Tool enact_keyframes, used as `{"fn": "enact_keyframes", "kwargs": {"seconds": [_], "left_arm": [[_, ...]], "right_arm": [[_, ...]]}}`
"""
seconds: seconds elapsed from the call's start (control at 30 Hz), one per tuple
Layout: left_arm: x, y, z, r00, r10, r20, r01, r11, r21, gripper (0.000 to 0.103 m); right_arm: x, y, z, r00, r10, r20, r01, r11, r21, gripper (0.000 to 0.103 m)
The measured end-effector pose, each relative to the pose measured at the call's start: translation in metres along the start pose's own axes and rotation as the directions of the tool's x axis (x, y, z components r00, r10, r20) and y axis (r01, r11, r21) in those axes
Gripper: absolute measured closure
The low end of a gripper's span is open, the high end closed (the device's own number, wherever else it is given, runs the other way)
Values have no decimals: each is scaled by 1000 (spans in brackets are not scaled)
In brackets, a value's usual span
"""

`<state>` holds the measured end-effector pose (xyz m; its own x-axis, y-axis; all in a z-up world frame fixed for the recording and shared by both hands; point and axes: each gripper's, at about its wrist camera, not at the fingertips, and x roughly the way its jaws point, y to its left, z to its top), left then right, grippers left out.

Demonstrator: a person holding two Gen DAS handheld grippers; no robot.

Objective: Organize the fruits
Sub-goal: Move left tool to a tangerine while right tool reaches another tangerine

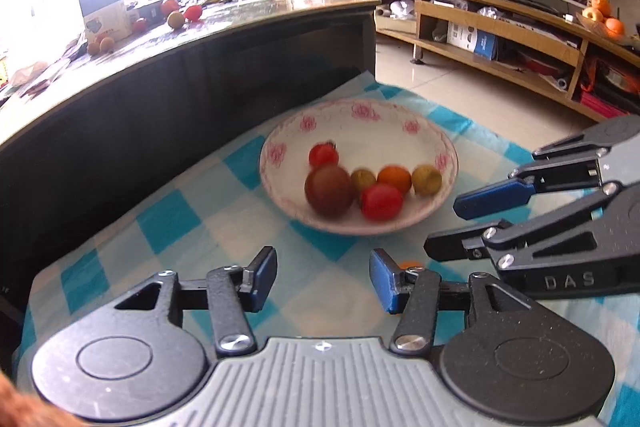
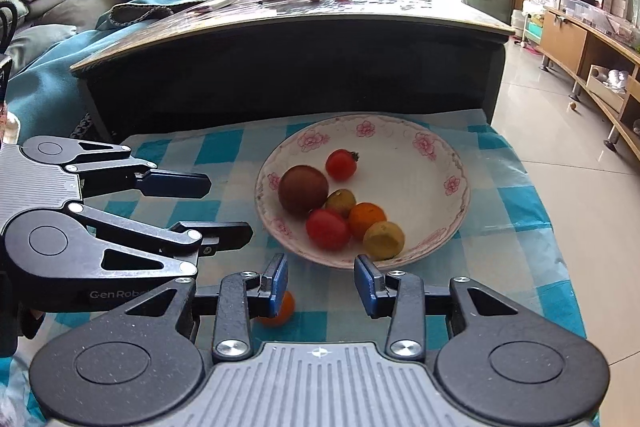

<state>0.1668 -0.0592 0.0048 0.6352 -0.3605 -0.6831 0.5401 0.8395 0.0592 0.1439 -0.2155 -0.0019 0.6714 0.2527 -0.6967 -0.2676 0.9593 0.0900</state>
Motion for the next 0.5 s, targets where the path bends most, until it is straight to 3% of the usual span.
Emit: {"fn": "enact_keyframes", "kwargs": {"seconds": [0.5], "left_arm": [[-14, 10, -33, 995, -29, -94, 31, 999, 18, 42]], "right_arm": [[24, 27, -15, 996, 29, -80, -34, 998, -53, 69]]}}
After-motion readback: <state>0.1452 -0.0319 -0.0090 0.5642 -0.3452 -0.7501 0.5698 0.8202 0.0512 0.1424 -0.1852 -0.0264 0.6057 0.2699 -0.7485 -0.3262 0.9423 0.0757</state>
